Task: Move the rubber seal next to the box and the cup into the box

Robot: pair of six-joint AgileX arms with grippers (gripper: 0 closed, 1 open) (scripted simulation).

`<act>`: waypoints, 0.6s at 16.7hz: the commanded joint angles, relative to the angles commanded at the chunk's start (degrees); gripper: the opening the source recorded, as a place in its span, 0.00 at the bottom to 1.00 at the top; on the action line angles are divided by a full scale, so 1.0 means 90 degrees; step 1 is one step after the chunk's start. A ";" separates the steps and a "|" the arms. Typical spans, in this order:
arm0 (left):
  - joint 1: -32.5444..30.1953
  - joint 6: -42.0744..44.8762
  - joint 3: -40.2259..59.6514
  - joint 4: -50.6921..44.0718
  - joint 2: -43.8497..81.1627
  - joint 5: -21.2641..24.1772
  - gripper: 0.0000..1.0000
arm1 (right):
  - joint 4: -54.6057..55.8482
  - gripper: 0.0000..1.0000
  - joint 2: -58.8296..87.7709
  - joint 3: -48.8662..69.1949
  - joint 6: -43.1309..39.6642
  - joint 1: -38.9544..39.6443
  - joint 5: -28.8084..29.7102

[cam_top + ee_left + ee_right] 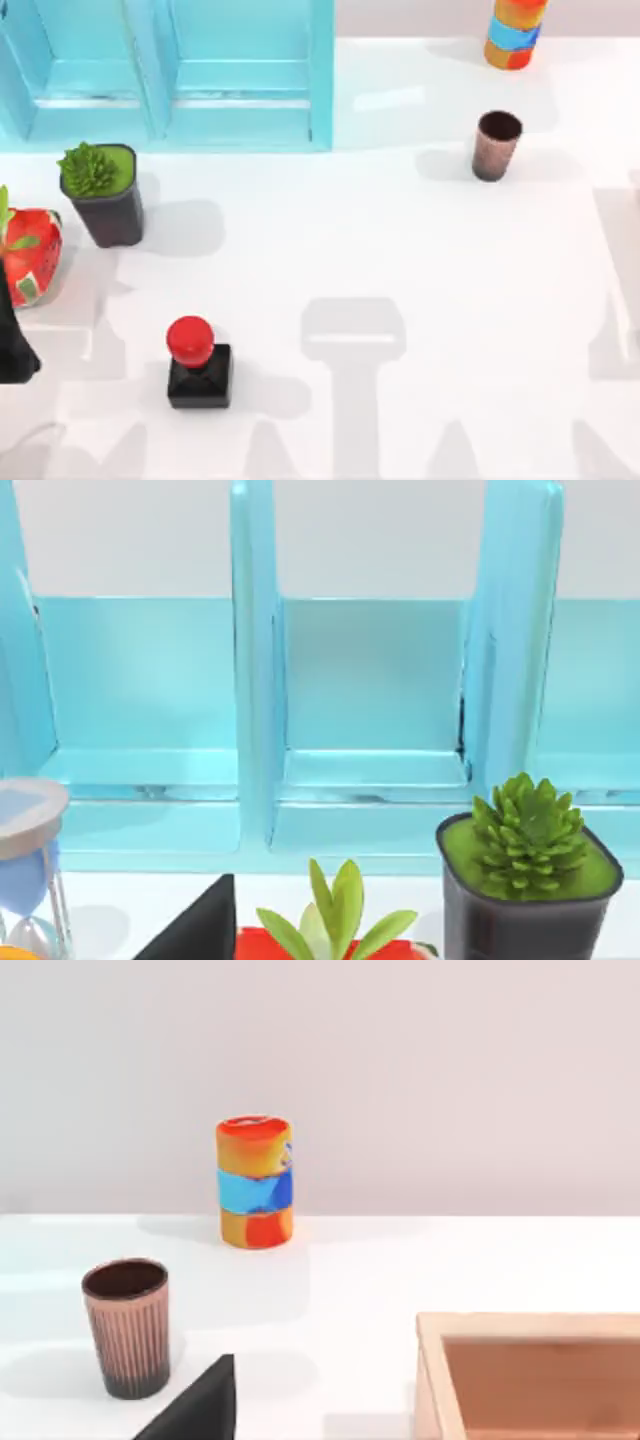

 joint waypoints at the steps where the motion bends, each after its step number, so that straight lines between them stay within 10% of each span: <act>1: 0.0000 0.0000 0.0000 0.0000 0.0000 0.0000 1.00 | 0.0000 1.00 0.0000 0.0000 0.0000 0.0000 0.0000; 10: 0.0000 0.0000 0.0000 0.0000 0.0000 0.0000 1.00 | -0.1255 1.00 0.1829 0.2102 0.0807 0.0982 -0.0158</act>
